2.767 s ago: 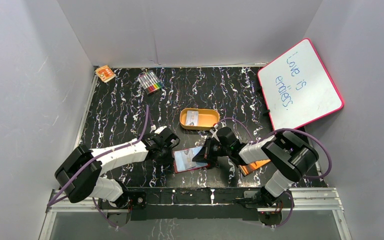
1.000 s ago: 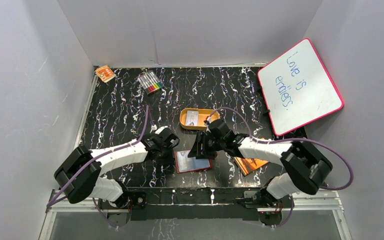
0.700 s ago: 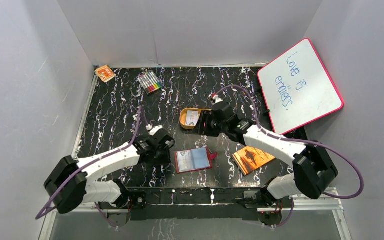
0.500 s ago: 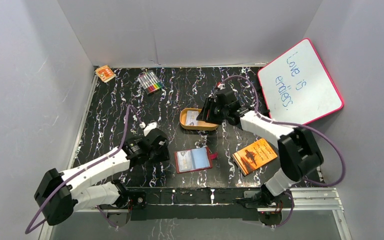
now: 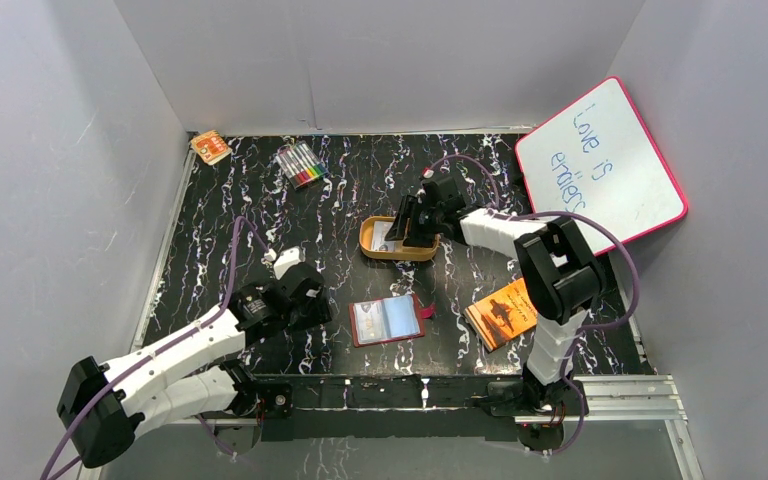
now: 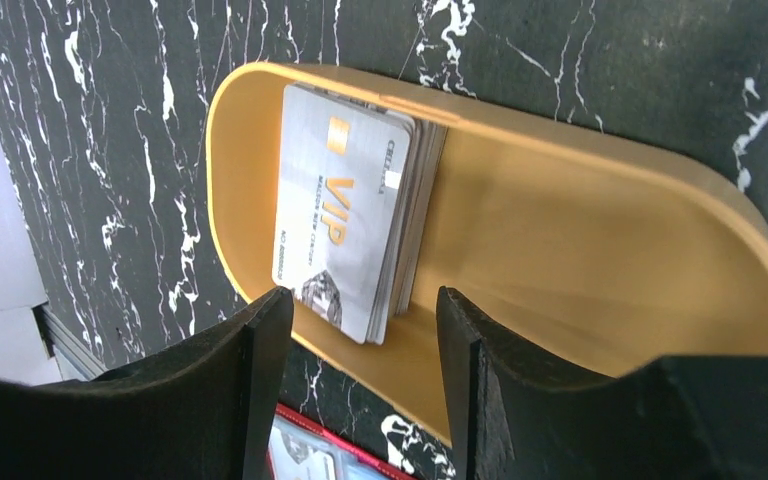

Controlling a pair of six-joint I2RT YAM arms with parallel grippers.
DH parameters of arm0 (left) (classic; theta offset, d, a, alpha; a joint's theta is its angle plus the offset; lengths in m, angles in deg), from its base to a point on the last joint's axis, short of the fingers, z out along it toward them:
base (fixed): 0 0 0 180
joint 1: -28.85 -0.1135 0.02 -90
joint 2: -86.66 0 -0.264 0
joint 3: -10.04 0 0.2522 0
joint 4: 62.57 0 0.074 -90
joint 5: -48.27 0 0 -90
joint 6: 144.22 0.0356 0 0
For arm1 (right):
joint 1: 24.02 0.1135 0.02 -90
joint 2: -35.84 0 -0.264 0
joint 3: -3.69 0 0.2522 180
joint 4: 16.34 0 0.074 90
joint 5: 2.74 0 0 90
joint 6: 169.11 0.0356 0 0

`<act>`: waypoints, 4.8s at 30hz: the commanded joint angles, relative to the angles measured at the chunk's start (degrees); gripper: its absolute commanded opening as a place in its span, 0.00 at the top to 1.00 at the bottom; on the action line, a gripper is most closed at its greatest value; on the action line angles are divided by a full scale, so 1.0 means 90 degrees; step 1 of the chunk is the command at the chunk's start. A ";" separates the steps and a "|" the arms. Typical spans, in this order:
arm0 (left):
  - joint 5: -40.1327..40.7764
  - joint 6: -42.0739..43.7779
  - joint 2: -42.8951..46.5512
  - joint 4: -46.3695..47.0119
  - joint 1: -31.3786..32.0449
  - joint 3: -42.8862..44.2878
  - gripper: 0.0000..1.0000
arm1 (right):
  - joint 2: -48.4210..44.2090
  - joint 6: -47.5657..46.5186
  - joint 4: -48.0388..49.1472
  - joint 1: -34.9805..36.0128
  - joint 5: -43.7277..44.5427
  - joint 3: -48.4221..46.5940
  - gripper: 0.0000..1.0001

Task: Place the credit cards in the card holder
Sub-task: Pick up the credit card from the storage box.

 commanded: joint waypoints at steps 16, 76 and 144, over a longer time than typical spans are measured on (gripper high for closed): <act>0.0279 -0.0099 -0.0105 -0.0194 0.0017 0.0029 0.52 | 0.0525 0.0041 -0.0073 -0.0019 -0.0032 -0.0428 0.53; -0.0061 -0.0038 -0.0504 0.0231 0.0015 -0.0149 0.54 | 0.0138 0.0706 0.1059 -0.0439 -0.1211 0.0483 0.80; -0.0046 0.0095 -0.0552 0.0233 0.0015 -0.0082 0.55 | -0.0705 0.1211 0.0660 -0.0606 -0.1004 0.0766 1.00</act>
